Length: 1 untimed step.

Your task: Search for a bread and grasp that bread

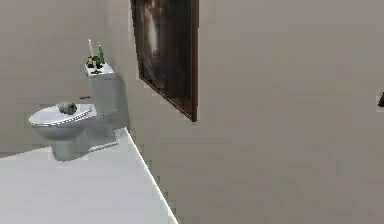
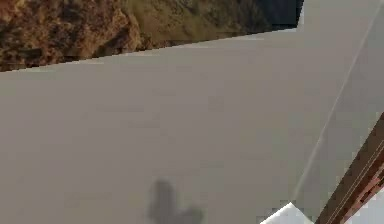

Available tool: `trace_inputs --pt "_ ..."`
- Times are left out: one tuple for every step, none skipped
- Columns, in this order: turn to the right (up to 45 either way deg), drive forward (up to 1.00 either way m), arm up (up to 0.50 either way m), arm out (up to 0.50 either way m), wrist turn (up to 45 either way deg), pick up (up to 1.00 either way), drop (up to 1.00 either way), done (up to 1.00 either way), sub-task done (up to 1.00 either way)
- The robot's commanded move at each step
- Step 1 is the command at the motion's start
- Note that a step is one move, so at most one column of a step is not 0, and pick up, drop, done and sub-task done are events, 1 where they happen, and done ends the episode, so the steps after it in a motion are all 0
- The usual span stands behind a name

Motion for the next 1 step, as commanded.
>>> trace_inputs --pt "-45.0 0.00 0.00 0.00 0.0 0.00 0.00 0.00 0.00"
